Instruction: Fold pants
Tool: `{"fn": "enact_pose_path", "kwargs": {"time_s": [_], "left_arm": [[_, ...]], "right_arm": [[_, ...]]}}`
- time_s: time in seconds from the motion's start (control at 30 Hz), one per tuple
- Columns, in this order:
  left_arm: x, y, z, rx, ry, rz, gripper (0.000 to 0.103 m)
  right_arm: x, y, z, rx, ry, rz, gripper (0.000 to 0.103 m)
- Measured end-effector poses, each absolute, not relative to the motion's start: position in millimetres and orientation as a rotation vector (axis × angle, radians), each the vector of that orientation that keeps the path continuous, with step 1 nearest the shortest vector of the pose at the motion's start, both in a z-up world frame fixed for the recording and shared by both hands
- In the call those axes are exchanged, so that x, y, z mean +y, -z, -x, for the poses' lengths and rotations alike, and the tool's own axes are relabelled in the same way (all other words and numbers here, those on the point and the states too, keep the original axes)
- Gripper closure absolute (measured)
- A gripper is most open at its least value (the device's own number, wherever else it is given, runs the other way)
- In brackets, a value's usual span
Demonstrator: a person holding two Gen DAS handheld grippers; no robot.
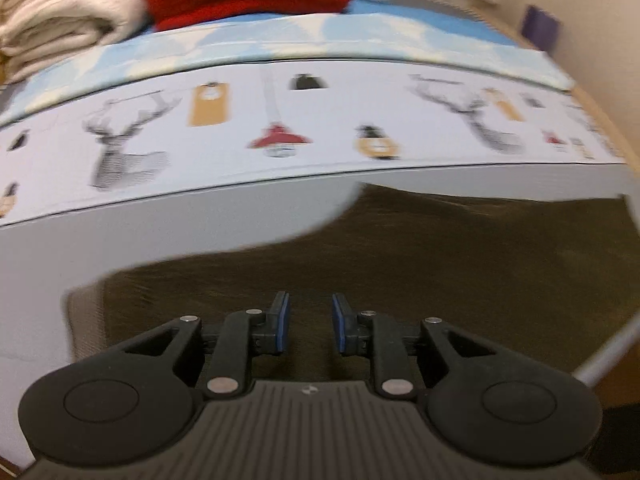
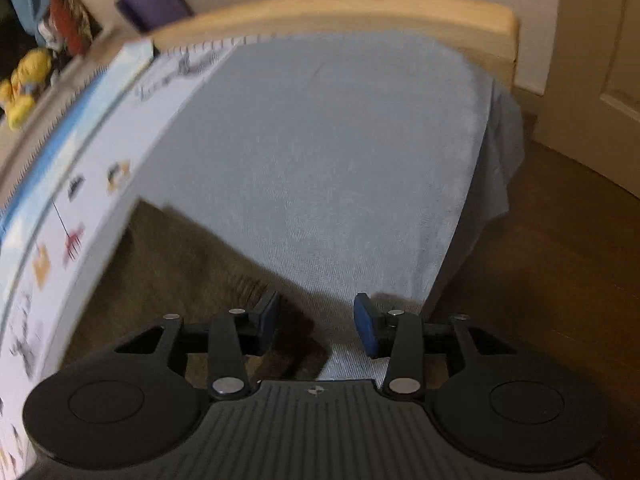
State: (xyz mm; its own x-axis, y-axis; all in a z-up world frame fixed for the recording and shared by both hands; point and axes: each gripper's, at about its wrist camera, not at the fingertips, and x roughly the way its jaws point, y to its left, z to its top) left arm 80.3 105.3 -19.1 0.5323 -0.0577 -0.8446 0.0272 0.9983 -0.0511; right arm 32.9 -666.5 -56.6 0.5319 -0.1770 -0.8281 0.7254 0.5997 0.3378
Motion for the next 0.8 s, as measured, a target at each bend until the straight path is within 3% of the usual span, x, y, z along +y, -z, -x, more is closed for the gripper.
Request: {"fn": "enact_pose_path", "kwargs": {"time_s": [0.27,0.67,0.7,0.73,0.8], "left_arm": [[49,57,-53,1.115,0.143,-0.065,0.075],[41,61,-12,1.086,0.144,0.05,0.075],[38,60,-12,1.075,0.15,0.037,0.075],[37,60,-14,1.068,0.151,0.031,0.075],[38,60,-17,1.061,0.145,0.041,0.075]], "right_arm": [[-671,79,-17,0.861,0.534,-1.005,0.054],[-659,87,-28,0.86,0.546,-0.95,0.051],[-657,86,-29,0.862,0.552,-0.935,0.054],[-656,85,-29,0.862,0.564,-0.919,0.065],[-653,82,-28,0.851,0.577,-0.905,0.072]]}}
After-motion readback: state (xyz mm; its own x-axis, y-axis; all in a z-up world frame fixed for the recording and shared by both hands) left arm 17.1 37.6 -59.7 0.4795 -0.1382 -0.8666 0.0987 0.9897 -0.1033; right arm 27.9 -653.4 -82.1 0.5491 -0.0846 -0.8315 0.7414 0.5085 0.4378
